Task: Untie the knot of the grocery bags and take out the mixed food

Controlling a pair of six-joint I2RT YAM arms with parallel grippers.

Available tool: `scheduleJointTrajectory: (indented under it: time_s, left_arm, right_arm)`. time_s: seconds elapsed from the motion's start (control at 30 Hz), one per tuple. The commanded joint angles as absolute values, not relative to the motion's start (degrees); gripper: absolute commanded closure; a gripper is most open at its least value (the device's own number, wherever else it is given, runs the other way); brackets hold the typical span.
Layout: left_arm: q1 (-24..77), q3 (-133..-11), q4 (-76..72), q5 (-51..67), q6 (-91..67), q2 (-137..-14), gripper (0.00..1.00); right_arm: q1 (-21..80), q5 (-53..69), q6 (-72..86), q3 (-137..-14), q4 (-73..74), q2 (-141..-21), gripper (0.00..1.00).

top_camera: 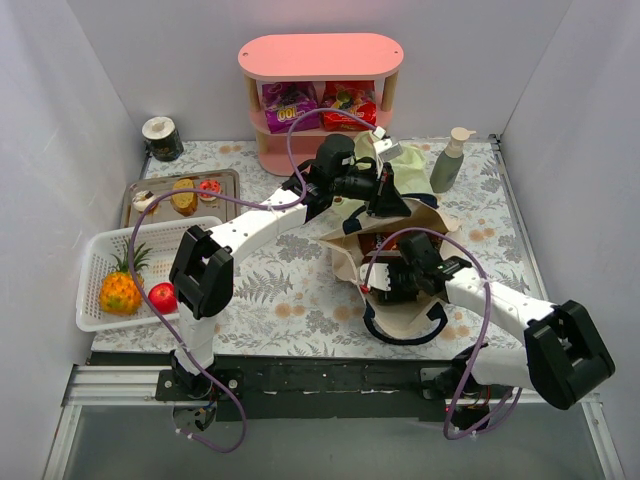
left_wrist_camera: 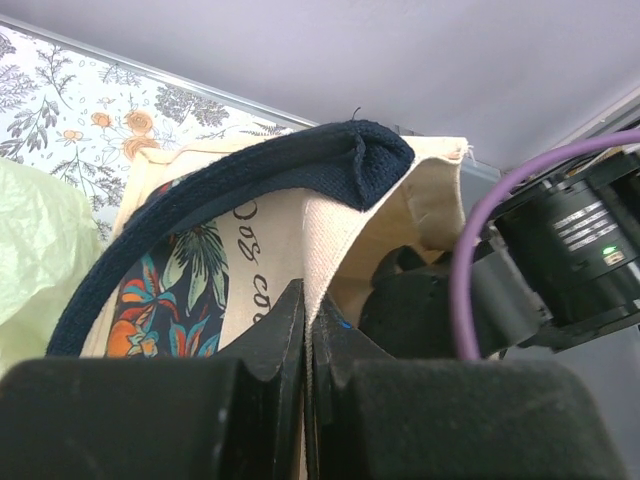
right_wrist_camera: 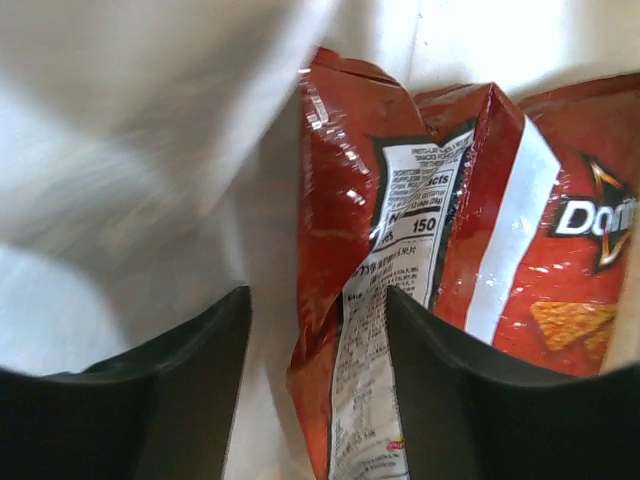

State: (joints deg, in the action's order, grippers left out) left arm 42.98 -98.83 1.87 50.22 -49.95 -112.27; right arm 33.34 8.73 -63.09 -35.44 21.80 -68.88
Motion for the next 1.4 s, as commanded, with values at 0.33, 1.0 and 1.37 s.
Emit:
scheduleJointTrajectory:
  time_s: [0.33,1.0,1.37]
  left_arm:
    - [41.57,-97.56,0.26,51.86,-53.43,-109.34,1.0]
    - [30.86,-115.75,2.19,51.06,-53.1,-108.84,0.21]
    - [25.93,-106.98,18.89,61.7,-28.14,-91.06,0.09]
  right_arm:
    - [33.05,10.01,-61.62,-39.98,14.76,-67.51,0.99]
    - [32.09,20.21,-47.21,-80.84,47.31,-51.57,0.99]
    - [25.41,19.77,-39.91,-99.66,35.78,-70.3,0.99]
